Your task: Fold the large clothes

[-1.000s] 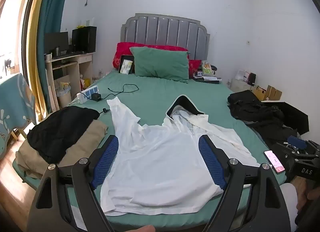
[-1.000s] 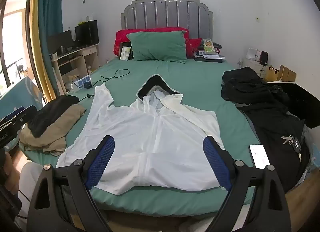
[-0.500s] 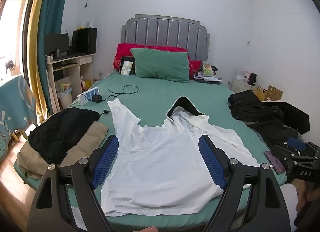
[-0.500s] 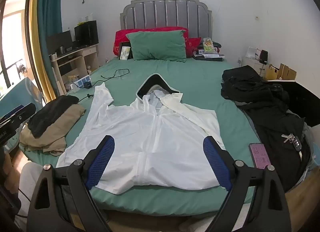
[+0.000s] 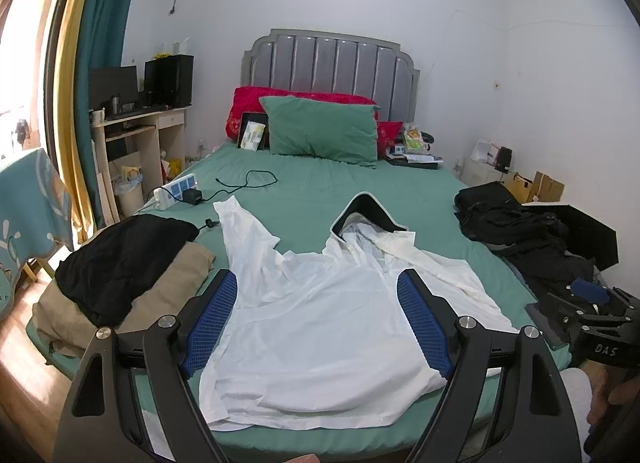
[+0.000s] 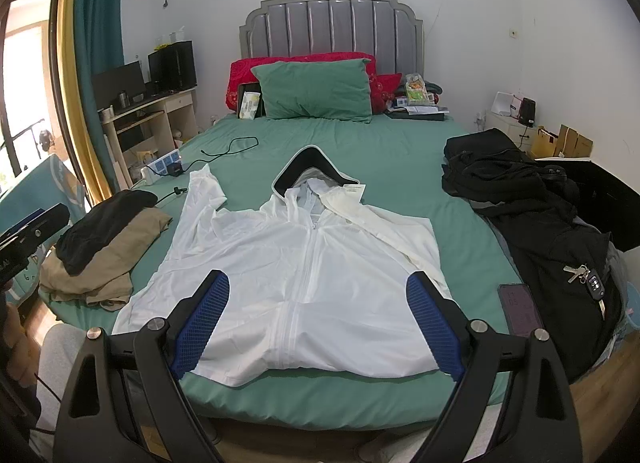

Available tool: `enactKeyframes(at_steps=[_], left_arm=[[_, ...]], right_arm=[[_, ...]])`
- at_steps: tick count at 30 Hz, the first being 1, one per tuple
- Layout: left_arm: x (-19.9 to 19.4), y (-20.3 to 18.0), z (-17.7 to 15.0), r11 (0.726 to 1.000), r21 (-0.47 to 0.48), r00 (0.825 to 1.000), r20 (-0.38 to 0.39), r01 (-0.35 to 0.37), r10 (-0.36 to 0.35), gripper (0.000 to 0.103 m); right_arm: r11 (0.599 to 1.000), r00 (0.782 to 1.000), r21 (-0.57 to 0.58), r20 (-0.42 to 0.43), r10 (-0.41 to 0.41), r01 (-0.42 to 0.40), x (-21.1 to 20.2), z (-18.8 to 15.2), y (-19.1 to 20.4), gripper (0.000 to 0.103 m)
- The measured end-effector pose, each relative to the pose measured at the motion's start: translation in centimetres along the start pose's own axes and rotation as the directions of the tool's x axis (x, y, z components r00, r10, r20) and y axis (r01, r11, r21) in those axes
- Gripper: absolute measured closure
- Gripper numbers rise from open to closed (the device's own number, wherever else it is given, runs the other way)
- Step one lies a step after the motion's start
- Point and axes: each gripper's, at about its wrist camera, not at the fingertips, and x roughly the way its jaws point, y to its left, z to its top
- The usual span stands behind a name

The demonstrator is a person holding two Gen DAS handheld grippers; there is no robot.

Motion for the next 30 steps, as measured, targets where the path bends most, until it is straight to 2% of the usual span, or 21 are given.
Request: enactKeyframes(at_steps=[30], left_arm=[[0.03,-0.20,-0.12,1.000,0.002,1.000,0.004,-0.002,0.002,0.018]], right_arm=[[1.000,1.000,0.001,-0.001,0.000,0.000,-0.04,-0.05,-0.09,0.013]])
